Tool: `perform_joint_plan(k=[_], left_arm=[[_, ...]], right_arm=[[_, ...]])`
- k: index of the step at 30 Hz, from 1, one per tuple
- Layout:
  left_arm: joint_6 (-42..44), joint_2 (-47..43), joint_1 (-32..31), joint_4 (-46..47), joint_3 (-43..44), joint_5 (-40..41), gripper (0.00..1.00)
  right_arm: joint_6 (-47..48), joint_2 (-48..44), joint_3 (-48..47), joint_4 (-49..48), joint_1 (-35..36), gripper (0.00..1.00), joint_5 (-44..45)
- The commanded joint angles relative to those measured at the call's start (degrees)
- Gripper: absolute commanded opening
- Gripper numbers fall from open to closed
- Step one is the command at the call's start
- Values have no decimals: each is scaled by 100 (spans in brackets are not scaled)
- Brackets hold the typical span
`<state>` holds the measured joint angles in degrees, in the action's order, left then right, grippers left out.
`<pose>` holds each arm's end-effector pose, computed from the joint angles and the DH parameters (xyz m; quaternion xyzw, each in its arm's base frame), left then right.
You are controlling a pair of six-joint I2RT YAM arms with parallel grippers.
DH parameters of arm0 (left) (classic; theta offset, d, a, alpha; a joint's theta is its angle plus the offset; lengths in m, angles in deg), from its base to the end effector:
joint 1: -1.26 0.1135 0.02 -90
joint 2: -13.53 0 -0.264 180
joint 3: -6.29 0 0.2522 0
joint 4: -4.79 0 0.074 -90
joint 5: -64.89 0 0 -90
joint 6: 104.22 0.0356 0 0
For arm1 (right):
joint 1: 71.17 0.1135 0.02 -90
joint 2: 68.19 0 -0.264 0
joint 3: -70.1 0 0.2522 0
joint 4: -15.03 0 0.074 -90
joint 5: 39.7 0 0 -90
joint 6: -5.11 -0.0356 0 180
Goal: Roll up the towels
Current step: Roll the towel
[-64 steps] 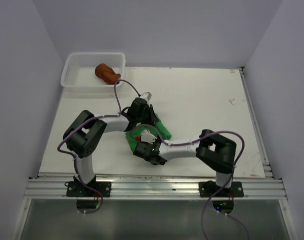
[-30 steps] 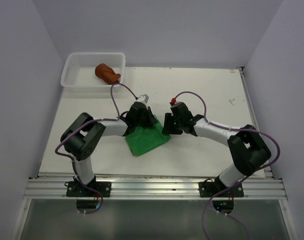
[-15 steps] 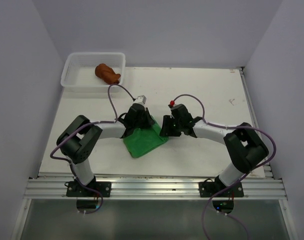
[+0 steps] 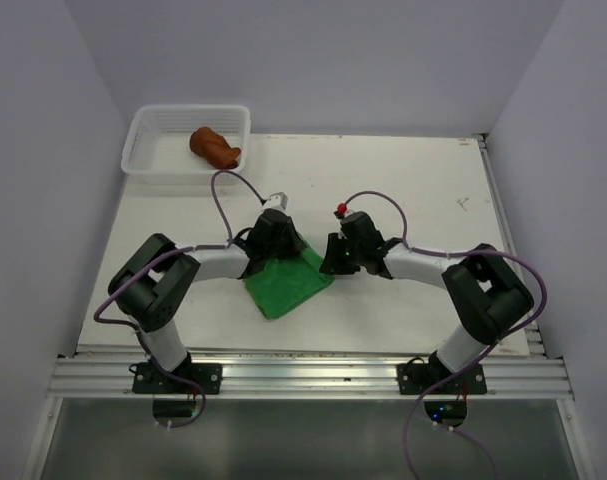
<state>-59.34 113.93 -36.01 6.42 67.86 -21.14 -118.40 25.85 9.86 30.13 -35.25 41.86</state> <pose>0.2811 -0.2108 0.1488 -0.0766 0.8920 -0.2693 0.3548 0.2561 0.1919 0.1542 -0.0455 0.9331 0.2560 0.2485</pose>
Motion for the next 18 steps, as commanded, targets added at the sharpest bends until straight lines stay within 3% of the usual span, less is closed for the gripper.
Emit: perform_joint_plan(k=[1,8,12,18], left_arm=[[-137,-354,54,-116,-175,710,0],[-155,-486,89,-607,87,764,21],[-172,-565,264,-1072,333,676,33],[-155,-767,581,-1451,483,439,38]], right_arm=[[354,150,218,489,186,21,396],[574,27,34,692,907,0,1608],[557,-79,86,578,1267,0,2381],[495,-281,315,297,1479,0,2945]])
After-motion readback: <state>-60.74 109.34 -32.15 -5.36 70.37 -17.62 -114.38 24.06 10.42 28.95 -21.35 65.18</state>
